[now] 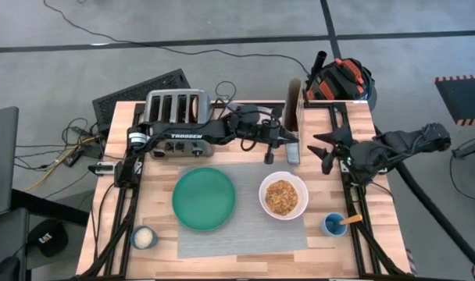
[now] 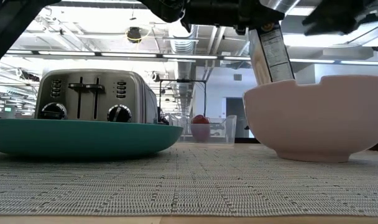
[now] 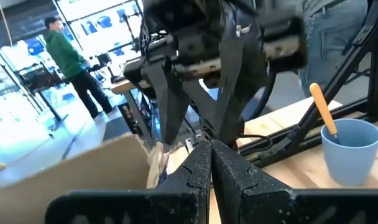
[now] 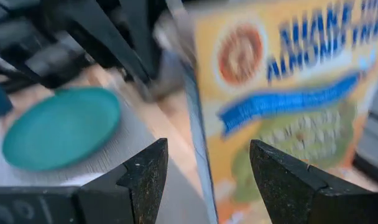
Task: Arrange a breakfast setting
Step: Put the cereal box on the top of the table
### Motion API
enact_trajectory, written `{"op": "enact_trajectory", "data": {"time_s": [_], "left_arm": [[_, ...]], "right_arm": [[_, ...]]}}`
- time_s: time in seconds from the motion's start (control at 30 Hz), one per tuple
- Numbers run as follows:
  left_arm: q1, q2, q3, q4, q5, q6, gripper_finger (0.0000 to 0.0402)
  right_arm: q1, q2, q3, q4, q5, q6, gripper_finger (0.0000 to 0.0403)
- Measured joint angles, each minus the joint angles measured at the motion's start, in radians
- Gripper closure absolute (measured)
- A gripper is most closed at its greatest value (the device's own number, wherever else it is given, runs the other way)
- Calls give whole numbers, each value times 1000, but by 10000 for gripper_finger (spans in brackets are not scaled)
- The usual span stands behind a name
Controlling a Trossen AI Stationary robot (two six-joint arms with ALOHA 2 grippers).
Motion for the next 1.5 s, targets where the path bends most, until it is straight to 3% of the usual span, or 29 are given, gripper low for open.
{"op": "enact_trajectory", "data": {"time_s": [0.17, 0.33, 0.5, 0.63, 0.73, 0.9, 1.03, 1.5], "left_arm": [[0, 0, 0, -4, -3, 22, 402], [0, 0, 0, -19, -5, 19, 401], [0, 0, 0, -22, -7, 26, 401], [0, 1, 0, -19, -10, 27, 402], [0, 1, 0, -14, -32, 29, 401], [0, 1, 0, -22, -35, 33, 401], [-1, 1, -1, -26, -34, 35, 402], [0, 1, -1, -24, -35, 34, 401]], "right_arm": [[-30, 0, 4, 234, 46, -205, 148], [-113, 37, 100, 268, 57, -285, 148], [-224, 147, 211, 196, 44, -248, 148], [-307, 256, 341, -4, 3, -101, 148], [-369, 329, 445, -115, -46, -31, 148], [-419, 427, 549, -152, -161, -6, 148], [-461, 501, 595, -210, -222, 16, 148], [-524, 603, 625, -353, -235, 64, 160]]}}
